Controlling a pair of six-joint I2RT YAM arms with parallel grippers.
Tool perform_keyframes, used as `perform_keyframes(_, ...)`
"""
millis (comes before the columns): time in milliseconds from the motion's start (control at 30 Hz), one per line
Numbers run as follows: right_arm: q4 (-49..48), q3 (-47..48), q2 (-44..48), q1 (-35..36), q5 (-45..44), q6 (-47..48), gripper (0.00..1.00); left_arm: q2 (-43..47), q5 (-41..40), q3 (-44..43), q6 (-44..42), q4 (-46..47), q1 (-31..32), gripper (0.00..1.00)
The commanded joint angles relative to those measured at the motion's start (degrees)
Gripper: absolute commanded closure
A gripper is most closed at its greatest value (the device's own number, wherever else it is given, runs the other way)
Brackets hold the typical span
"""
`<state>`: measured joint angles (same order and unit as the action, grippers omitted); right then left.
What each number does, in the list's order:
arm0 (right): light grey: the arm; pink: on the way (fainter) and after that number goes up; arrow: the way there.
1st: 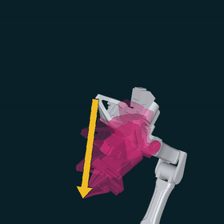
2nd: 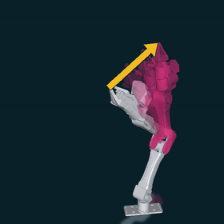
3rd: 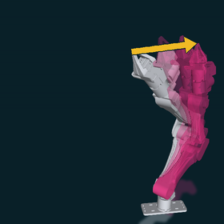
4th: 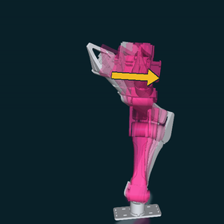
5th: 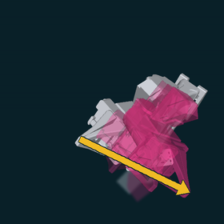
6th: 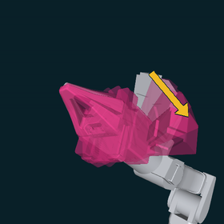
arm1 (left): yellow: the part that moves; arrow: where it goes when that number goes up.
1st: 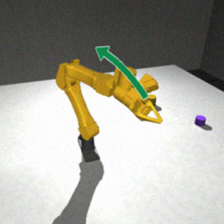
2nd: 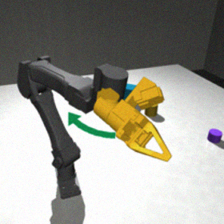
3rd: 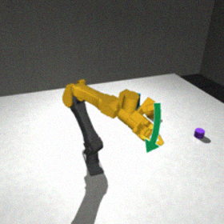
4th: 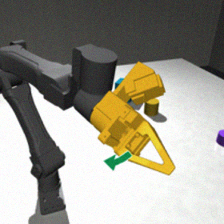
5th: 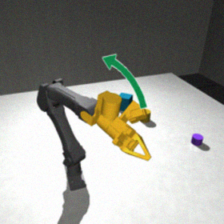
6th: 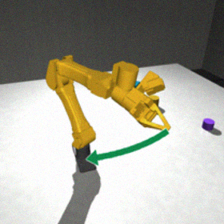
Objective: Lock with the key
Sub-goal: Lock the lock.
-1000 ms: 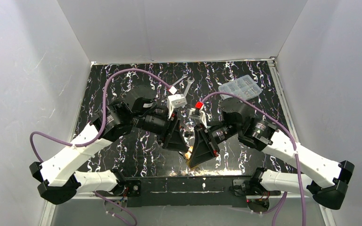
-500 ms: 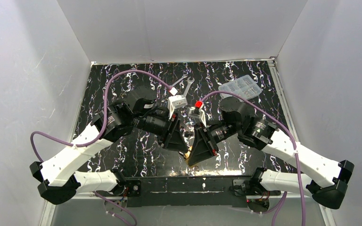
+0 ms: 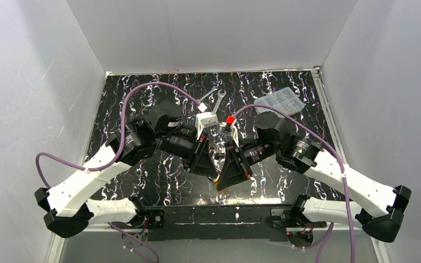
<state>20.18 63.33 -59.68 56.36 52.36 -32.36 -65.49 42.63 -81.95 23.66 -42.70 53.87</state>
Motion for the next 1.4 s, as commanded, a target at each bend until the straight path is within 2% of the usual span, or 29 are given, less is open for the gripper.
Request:
perform_keyframes(0,-0.3,3.1,-0.4,0.0,-0.2,1.4,0.99,0.7,0.6,-1.0,-0.2,-1.2,0.4,0.85)
perform_keyframes(167,1.4,3.5,-0.2,0.0,-3.1,2.7,0.99,0.7,-0.1,-1.0,0.1,-1.2,0.4,1.00)
perform_keyframes(233,2.0,3.6,0.3,0.0,-5.4,3.3,0.99,1.1,-1.4,-1.2,0.8,-0.9,0.4,1.00)
perform_keyframes(333,1.4,3.4,1.9,-0.1,-10.1,3.6,0.69,2.8,-5.5,-0.8,3.1,2.1,0.4,1.00)
perform_keyframes(367,0.6,3.2,2.9,0.0,-11.6,3.4,0.56,3.8,-6.2,-0.5,4.0,4.1,0.4,1.00)
perform_keyframes(400,-1.1,2.6,4.2,-0.1,-13.4,2.9,0.47,4.8,-7.6,0.0,5.0,6.0,0.5,1.00)
perform_keyframes(467,-3.5,2.0,7.0,-0.1,-17.8,2.6,0.38,6.7,-9.9,0.4,7.0,9.9,0.5,1.00)
perform_keyframes(700,-14.0,-0.9,17.8,-0.1,-34.8,2.5,0.31,9.3,-14.5,-0.1,14.2,23.2,0.4,1.00)
perform_keyframes(867,-17.8,1.2,18.6,-0.1,-42.6,4.1,0.31,10.4,-19.7,1.2,20.0,32.6,0.4,1.00)
perform_keyframes(1100,-21.4,5.2,14.1,-0.1,-46.1,7.0,0.31,11.2,-26.9,2.5,26.2,39.6,0.5,1.00)
perform_keyframes(1267,-24.3,6.2,12.5,-0.1,-45.4,7.1,0.32,10.9,-29.2,1.6,26.9,38.2,0.4,1.00)
perform_keyframes(1367,-25.4,6.4,11.8,-0.1,-44.5,6.4,0.37,11.0,-30.2,2.1,27.3,38.1,0.4,1.00)
